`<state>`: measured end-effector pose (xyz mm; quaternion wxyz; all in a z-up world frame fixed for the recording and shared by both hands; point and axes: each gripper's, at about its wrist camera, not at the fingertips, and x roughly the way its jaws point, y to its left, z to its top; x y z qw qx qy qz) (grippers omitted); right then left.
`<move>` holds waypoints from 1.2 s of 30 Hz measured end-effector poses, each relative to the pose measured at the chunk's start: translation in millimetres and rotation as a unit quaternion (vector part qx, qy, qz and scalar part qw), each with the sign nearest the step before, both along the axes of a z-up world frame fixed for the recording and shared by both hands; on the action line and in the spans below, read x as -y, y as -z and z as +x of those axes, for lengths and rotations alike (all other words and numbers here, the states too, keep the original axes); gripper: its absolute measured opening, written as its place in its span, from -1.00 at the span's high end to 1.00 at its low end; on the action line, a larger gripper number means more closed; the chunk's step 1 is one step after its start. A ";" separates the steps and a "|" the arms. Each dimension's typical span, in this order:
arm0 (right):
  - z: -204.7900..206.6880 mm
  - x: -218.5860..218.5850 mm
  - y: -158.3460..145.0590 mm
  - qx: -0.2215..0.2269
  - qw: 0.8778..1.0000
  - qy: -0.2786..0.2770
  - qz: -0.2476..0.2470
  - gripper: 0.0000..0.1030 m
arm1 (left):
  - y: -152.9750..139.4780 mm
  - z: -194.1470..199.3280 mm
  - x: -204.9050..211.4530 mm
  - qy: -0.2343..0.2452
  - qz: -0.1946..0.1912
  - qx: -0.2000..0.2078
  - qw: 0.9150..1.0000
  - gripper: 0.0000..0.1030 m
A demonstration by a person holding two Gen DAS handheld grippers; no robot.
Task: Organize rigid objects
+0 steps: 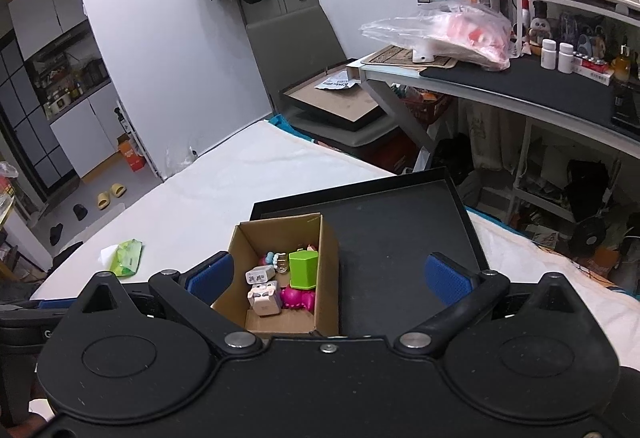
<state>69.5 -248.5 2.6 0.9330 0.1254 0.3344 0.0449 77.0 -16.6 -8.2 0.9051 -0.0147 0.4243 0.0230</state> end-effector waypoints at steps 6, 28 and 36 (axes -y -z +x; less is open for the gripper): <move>-12.2 -2.7 0.4 -0.008 1.000 0.000 -0.016 -1.00 | -3.8 -17.4 1.1 -0.002 -0.005 0.005 1.000 -0.67; -41.3 0.1 -0.9 -0.012 0.999 -0.004 -0.035 -1.00 | -12.2 -50.5 4.4 0.008 -0.005 0.011 1.000 -0.68; -45.6 0.3 2.9 -0.015 0.999 0.001 -0.050 -1.00 | -8.3 -54.3 8.3 0.006 0.000 0.014 1.000 -0.69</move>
